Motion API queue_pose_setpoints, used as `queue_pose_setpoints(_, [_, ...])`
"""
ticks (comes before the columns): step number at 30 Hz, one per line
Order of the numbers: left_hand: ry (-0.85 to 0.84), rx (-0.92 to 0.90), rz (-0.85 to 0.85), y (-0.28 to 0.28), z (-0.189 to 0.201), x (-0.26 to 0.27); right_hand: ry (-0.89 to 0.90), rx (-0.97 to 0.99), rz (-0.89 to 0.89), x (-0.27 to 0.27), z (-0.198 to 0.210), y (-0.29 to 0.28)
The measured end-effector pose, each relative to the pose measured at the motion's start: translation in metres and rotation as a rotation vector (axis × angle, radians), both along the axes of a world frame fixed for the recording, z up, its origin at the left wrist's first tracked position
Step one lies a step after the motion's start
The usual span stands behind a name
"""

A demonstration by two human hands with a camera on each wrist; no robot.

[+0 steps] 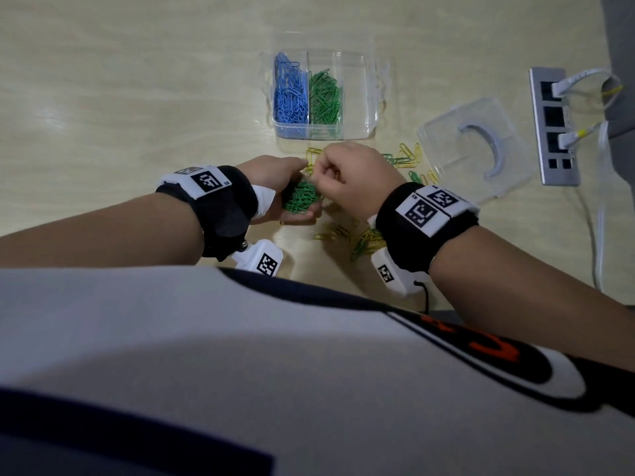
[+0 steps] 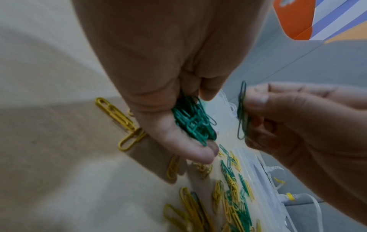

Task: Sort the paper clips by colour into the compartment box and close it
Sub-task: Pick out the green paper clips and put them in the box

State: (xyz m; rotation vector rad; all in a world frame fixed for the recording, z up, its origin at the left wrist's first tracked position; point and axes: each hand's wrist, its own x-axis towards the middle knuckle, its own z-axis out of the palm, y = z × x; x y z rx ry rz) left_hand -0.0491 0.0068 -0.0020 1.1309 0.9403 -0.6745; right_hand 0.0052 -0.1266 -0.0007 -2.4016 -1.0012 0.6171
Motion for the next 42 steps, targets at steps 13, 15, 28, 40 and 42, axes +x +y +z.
queue_pose_setpoints(13, [-0.006, -0.039, 0.005, 0.009, -0.008, -0.002, -0.135, -0.193, -0.029, 0.012, -0.018, -0.010])
queue_pose_setpoints(15, [-0.006, -0.025, -0.002, 0.010, -0.007, -0.002, -0.210, -0.334, 0.045, 0.013, -0.023, -0.014])
queue_pose_setpoints(28, [-0.012, -0.054, 0.017, 0.009, -0.009, -0.003, -0.304, -0.310, 0.002, 0.009, -0.026, -0.020])
queue_pose_setpoints(40, [-0.023, -0.093, 0.008, 0.002, -0.006, 0.000, -0.153, -0.072, -0.105, 0.003, -0.008, -0.013])
queue_pose_setpoints(42, [-0.007, -0.076, -0.014, 0.002, -0.007, 0.000, -0.127, -0.236, -0.190, 0.015, -0.010, -0.029])
